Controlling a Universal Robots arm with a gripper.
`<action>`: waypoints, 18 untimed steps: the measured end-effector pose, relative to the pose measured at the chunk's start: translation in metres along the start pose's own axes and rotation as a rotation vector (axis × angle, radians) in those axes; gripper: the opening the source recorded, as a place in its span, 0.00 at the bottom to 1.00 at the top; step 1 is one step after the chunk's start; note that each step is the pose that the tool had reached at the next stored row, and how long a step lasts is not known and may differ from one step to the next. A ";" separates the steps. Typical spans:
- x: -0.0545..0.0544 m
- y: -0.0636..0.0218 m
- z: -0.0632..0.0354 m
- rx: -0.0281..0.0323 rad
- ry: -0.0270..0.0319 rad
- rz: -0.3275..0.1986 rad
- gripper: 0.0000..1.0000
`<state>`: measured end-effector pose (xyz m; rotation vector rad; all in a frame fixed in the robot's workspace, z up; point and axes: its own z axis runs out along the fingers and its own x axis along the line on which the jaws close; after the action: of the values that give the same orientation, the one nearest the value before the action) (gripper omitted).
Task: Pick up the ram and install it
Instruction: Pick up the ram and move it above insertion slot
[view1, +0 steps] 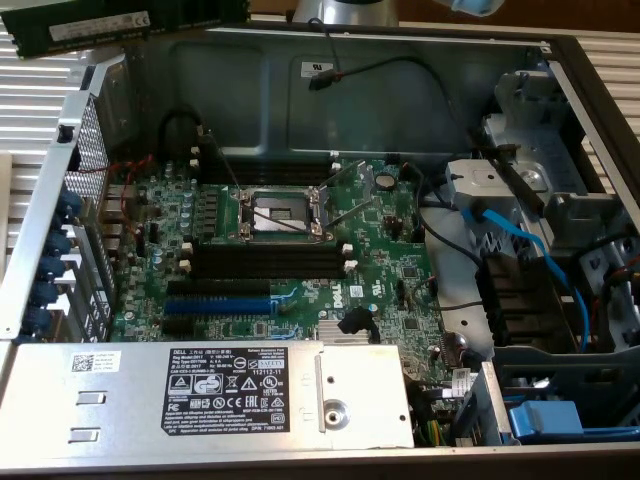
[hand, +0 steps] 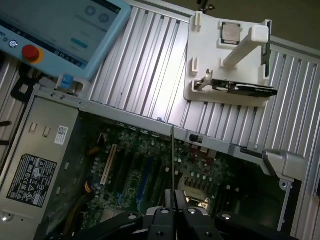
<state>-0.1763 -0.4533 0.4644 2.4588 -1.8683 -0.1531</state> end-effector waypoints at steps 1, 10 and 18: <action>0.000 -0.0022 -0.0001 0.0001 -0.0001 0.001 0.12; -0.001 -0.0130 0.0045 0.0017 -0.0038 0.033 0.12; -0.004 -0.0198 0.0054 -0.0028 -0.0079 0.058 0.12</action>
<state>-0.1589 -0.4443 0.4573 2.4027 -1.9385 -0.1632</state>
